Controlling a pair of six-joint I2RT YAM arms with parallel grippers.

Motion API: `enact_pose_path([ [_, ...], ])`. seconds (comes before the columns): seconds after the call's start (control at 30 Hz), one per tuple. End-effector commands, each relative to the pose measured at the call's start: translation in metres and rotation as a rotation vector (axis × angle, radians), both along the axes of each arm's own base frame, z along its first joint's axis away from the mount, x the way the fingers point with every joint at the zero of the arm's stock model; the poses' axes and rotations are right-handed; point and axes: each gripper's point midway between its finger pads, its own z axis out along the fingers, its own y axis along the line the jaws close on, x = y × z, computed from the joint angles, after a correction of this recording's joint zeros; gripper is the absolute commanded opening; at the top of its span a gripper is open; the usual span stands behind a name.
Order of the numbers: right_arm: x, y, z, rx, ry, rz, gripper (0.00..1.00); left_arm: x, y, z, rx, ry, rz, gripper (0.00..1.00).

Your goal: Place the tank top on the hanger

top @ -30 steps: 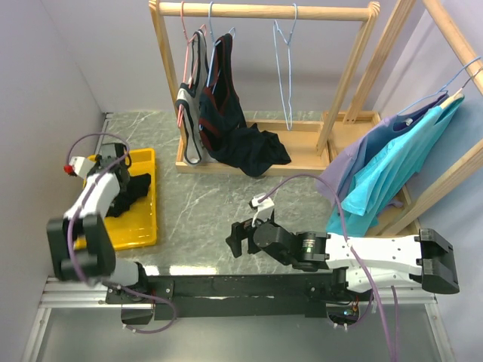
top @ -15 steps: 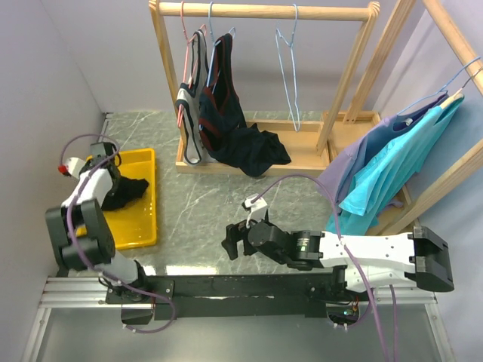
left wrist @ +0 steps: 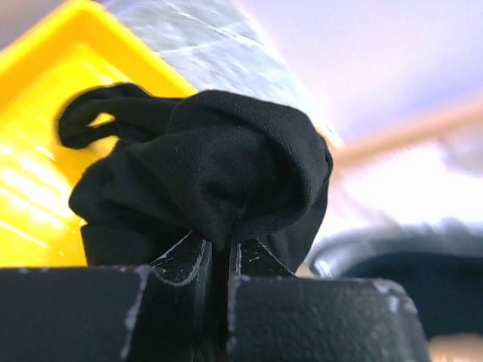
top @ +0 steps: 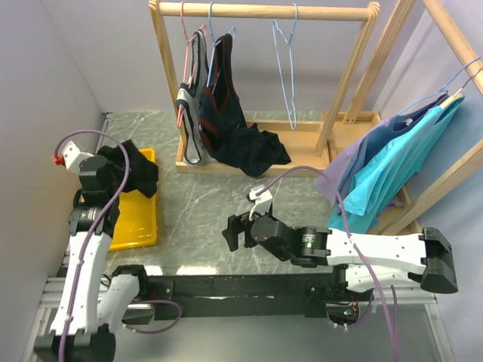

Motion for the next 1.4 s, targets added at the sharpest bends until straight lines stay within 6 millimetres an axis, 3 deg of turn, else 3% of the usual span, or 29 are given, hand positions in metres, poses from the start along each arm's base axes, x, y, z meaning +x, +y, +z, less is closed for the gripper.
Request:
enact_pose_path([
  [0.0, 0.017, -0.008, 0.058, 0.064, -0.104, -0.078, 1.0, -0.016, -0.029, 0.059, 0.125, -0.082, -0.179, 0.01],
  [0.07, 0.02, -0.016, 0.072, 0.07, -0.124, -0.106, 1.0, -0.023, -0.039, 0.082, 0.142, -0.127, -0.244, 0.01],
  [0.17, 0.03, -0.039, 0.093, 0.094, -0.167, -0.198, 1.0, -0.033, -0.07, 0.104, 0.201, -0.208, -0.447, 0.01],
  [0.2, 0.034, -0.048, 0.099, 0.099, -0.188, -0.238, 1.0, -0.038, -0.093, 0.109, 0.212, -0.241, -0.582, 0.01],
  [0.33, 0.037, -0.074, 0.12, 0.145, -0.231, -0.289, 1.0, -0.057, -0.139, 0.119, 0.169, -0.296, -0.852, 0.01],
  [0.53, 0.039, -0.096, 0.13, 0.139, -0.251, -0.338, 1.0, -0.082, -0.184, 0.124, 0.104, -0.351, -1.107, 0.01],
  [0.7, 0.039, -0.099, 0.124, 0.135, -0.236, -0.356, 1.0, -0.083, -0.218, 0.086, 0.036, -0.293, -1.192, 0.01],
  [0.77, 0.041, -0.102, 0.117, 0.118, -0.225, -0.377, 1.0, -0.089, -0.242, 0.069, 0.002, -0.26, -1.244, 0.01],
  [0.8, 0.042, -0.102, 0.116, 0.114, -0.219, -0.383, 1.0, -0.101, -0.263, 0.063, -0.016, -0.248, -1.315, 0.01],
  [0.9, 0.046, -0.107, 0.106, 0.105, -0.186, -0.422, 1.0, -0.103, -0.287, 0.039, -0.028, -0.197, -1.31, 0.01],
  [1.0, 0.048, -0.108, 0.083, 0.076, -0.12, -0.436, 1.0, -0.136, -0.326, -0.008, -0.041, -0.092, -1.435, 0.01],
  [1.03, 0.048, -0.109, 0.068, 0.044, -0.101, -0.44, 1.0, -0.143, -0.329, -0.035, -0.033, -0.026, -1.447, 0.02],
  [1.1, 0.048, -0.108, 0.054, 0.035, -0.062, -0.435, 1.0, -0.154, -0.336, -0.064, -0.038, 0.053, -1.458, 0.13],
  [1.13, 0.048, -0.107, 0.041, 0.014, -0.046, -0.432, 1.0, -0.167, -0.337, -0.085, -0.032, 0.107, -1.482, 0.4],
  [1.23, 0.053, -0.106, 0.017, 0.01, 0.0, -0.431, 1.0, -0.172, -0.329, -0.105, -0.046, 0.185, -1.429, 0.74],
  [1.37, 0.065, -0.101, -0.017, -0.015, 0.08, -0.403, 1.0, -0.136, -0.297, -0.09, -0.05, 0.135, -1.124, 0.78],
])
